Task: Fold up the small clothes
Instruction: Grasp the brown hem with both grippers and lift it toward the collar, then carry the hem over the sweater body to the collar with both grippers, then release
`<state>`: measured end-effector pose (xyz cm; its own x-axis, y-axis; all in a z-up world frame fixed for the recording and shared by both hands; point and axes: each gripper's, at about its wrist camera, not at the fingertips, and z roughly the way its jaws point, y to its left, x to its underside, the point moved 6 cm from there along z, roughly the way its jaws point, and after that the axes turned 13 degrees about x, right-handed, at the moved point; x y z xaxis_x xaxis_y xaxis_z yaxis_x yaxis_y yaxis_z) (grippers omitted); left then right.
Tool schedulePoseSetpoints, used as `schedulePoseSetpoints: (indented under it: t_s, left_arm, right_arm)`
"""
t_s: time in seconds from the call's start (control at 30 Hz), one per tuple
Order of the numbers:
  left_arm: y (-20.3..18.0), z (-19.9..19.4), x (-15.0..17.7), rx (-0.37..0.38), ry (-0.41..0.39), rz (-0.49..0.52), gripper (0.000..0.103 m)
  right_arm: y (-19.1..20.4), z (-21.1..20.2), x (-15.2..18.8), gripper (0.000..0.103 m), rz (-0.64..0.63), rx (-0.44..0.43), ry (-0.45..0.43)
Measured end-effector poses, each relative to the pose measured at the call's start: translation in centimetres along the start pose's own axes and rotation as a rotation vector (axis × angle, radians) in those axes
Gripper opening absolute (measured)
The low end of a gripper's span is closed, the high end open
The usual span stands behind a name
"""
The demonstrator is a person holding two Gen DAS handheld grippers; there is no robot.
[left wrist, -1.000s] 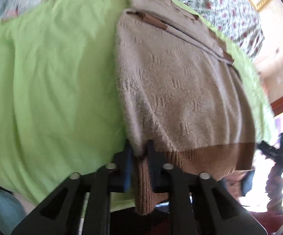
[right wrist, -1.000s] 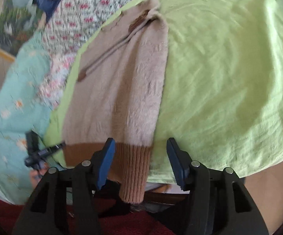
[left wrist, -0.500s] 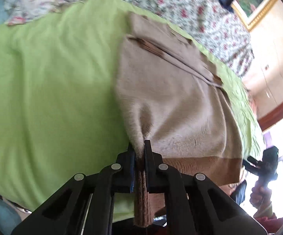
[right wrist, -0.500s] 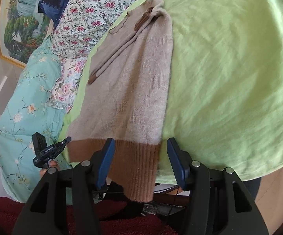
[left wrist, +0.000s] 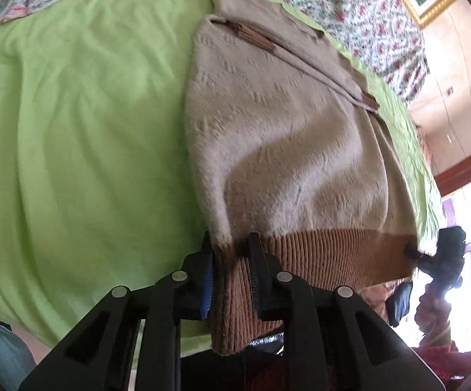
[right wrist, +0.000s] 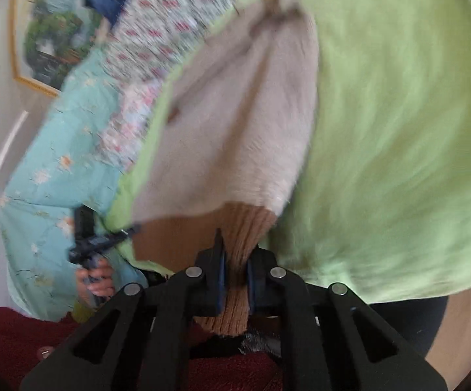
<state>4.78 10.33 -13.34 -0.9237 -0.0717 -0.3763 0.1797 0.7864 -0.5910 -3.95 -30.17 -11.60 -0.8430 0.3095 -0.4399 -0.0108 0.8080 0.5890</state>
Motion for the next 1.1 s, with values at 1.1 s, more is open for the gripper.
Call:
schedulePoseSetpoints:
  t_s: [1.1]
  left_arm:
    - [-11.5, -10.1, -16.3, 0.165, -0.48, 0.232, 0.006]
  right_arm:
    - [7.6, -4.0, -22.0, 0.012, -0.162, -0.065, -0.322]
